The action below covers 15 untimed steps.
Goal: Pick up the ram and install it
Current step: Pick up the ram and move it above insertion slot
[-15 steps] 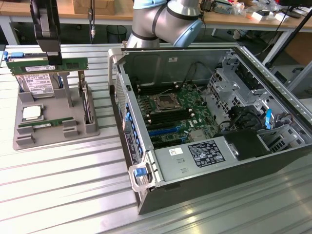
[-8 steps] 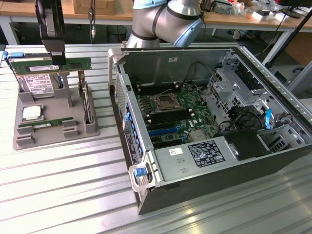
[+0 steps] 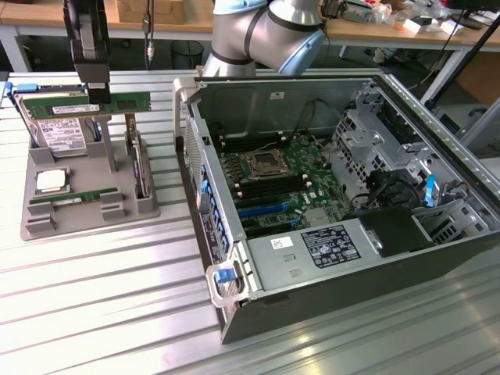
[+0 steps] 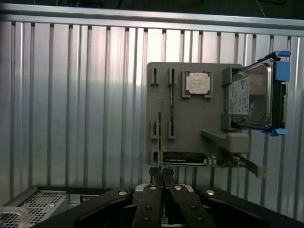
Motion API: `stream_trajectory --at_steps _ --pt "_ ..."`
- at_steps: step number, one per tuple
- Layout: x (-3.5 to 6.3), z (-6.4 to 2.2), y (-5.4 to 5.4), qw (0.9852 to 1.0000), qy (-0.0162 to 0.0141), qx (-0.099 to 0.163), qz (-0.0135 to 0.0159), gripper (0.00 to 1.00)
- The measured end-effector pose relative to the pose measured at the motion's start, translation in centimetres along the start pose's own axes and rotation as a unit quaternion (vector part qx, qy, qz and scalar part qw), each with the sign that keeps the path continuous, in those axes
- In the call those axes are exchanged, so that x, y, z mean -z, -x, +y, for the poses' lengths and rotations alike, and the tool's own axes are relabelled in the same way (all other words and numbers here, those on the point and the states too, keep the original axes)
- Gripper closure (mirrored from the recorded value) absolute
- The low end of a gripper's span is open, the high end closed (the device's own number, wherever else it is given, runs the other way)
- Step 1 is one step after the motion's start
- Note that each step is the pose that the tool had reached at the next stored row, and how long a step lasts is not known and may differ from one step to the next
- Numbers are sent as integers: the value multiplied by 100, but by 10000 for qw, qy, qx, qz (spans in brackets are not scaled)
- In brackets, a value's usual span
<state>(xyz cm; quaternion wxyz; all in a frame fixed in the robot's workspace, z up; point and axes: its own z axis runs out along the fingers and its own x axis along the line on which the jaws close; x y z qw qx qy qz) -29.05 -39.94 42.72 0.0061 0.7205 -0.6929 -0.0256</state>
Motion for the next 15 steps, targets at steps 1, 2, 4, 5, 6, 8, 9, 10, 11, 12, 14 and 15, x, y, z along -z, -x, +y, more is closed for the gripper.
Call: stream_trajectory --at_steps 1,2,4,5,6,8,9,10,11,12,14,15 --pt "0 -5 0 10000 0 0 0 88" --pt "1 -11 0 10000 0 0 0 88" --pt "1 -22 -1 10000 0 0 0 88" --pt "1 -27 -1 10000 0 0 0 88" --pt "1 -34 -1 10000 0 0 0 88" --pt "2 -49 -2 10000 0 0 0 88" --pt "2 -54 -2 10000 0 0 0 88" --pt "2 -59 -2 10000 0 0 0 88" --pt "3 -64 -3 10000 0 0 0 88" --pt "3 -67 -3 10000 0 0 0 88" --pt "3 -77 -3 10000 0 0 0 88" --pt "4 -80 -3 10000 0 0 0 88"
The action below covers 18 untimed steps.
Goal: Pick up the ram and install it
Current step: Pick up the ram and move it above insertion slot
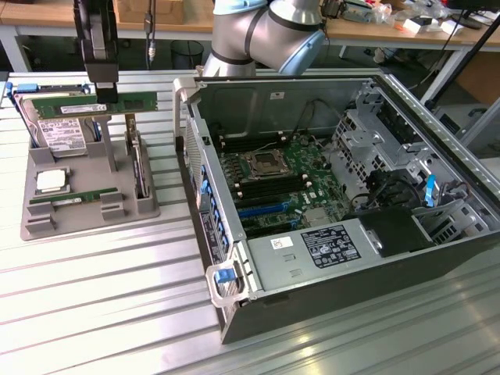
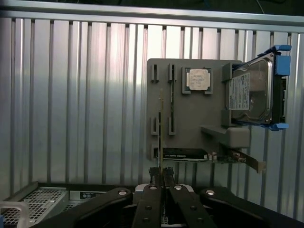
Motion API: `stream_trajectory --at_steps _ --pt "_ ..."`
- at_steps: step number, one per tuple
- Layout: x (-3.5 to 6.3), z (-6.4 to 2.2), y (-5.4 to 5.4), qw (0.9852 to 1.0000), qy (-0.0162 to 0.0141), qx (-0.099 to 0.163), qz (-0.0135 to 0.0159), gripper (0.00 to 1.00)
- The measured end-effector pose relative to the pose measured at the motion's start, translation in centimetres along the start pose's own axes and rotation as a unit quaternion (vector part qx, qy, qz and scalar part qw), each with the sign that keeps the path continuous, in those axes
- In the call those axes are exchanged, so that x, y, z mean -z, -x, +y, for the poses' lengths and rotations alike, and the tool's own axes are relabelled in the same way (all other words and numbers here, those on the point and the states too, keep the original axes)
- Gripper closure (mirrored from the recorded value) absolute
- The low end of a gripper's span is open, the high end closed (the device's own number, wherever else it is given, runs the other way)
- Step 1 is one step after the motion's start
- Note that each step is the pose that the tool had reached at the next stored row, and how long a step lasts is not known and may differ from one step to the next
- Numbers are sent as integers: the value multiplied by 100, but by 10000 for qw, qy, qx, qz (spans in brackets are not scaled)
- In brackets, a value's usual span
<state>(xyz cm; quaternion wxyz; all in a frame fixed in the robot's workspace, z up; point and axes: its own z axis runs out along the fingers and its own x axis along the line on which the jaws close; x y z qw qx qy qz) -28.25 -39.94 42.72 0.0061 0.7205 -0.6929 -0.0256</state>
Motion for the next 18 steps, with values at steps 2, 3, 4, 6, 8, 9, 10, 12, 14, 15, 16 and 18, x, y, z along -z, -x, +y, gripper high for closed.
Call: stream_trajectory --at_steps 2,3,4,6,8,9,10,12,14,15,16,18 --pt "0 -10 0 10000 0 0 0 88" --pt "1 -20 -1 10000 0 0 0 88" --pt "1 -29 -1 10000 0 0 0 88" --pt "2 -42 -2 10000 0 0 0 88" --pt "3 -59 -2 10000 0 0 1 88" --pt "3 -68 -3 10000 0 0 1 88" --pt "3 -75 -3 10000 -1 0 0 88" --pt "4 -95 -3 10000 0 0 1 88" --pt "5 -108 -4 10000 0 0 1 88" --pt "5 -118 -5 10000 0 0 1 88" --pt "5 -129 -5 10000 0 0 2 88" --pt "7 -153 -6 10000 0 0 2 88"
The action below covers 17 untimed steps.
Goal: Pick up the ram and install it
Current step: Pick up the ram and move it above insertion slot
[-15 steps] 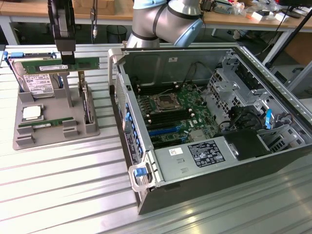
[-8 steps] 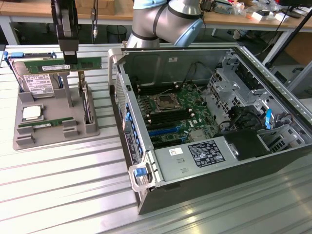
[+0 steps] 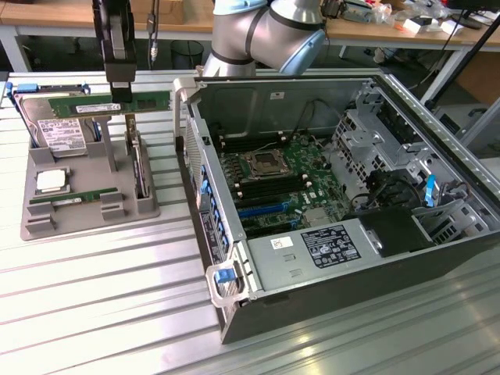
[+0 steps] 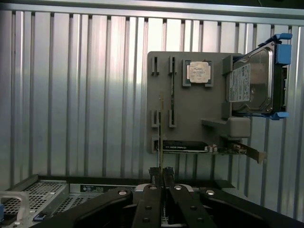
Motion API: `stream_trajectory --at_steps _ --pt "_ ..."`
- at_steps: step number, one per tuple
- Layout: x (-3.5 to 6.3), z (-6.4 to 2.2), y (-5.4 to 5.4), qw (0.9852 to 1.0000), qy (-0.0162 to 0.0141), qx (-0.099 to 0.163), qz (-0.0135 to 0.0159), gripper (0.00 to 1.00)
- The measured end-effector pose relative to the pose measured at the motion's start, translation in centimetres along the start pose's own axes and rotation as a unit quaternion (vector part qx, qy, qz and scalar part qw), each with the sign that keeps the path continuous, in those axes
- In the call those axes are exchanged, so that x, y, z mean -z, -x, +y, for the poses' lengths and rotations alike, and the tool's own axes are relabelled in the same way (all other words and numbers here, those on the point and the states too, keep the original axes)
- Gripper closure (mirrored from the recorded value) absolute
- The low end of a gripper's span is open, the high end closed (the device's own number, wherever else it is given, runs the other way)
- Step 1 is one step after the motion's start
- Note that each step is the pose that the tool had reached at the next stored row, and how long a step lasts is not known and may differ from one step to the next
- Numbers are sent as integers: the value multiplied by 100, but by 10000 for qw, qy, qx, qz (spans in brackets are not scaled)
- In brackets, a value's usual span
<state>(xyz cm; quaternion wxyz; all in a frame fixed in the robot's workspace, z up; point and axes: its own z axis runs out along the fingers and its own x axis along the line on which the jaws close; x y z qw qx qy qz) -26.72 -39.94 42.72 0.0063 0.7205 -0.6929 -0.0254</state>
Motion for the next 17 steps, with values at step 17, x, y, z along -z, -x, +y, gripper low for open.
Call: stream_trajectory --at_steps 17 --pt "7 -165 -6 10000 0 0 2 88"
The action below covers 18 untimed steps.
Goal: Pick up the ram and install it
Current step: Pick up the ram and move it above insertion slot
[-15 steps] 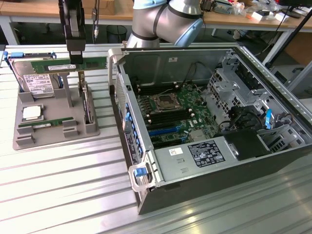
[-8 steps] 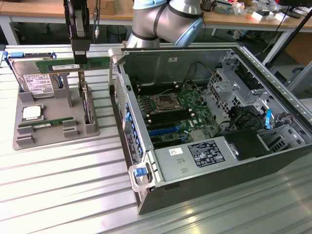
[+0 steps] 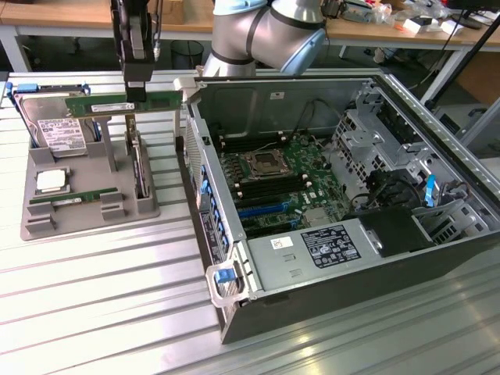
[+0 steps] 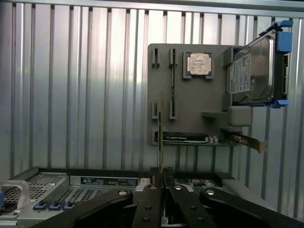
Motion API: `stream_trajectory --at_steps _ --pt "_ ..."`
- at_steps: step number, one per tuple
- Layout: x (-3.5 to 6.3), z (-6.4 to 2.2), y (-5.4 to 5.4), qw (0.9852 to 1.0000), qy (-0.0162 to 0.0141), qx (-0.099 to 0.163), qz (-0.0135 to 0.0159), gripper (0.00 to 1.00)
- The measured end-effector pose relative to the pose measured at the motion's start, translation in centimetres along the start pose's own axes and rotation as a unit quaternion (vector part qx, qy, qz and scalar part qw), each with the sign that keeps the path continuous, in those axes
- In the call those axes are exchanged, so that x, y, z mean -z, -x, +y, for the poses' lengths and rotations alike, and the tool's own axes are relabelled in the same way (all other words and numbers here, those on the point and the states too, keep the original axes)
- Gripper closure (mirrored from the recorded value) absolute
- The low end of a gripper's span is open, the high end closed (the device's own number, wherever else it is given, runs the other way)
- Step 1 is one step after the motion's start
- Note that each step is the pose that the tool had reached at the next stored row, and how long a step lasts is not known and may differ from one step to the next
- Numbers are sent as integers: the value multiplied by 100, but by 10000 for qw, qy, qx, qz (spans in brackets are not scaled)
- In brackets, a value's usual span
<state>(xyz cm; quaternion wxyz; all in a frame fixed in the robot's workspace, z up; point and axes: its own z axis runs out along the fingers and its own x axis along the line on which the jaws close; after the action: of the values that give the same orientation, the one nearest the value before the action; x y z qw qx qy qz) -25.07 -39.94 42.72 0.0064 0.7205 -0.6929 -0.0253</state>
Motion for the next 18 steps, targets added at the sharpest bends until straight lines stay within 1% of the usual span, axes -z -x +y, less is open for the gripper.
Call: stream_trajectory --at_steps 18 --pt "8 -183 -7 10000 0 0 1 88"
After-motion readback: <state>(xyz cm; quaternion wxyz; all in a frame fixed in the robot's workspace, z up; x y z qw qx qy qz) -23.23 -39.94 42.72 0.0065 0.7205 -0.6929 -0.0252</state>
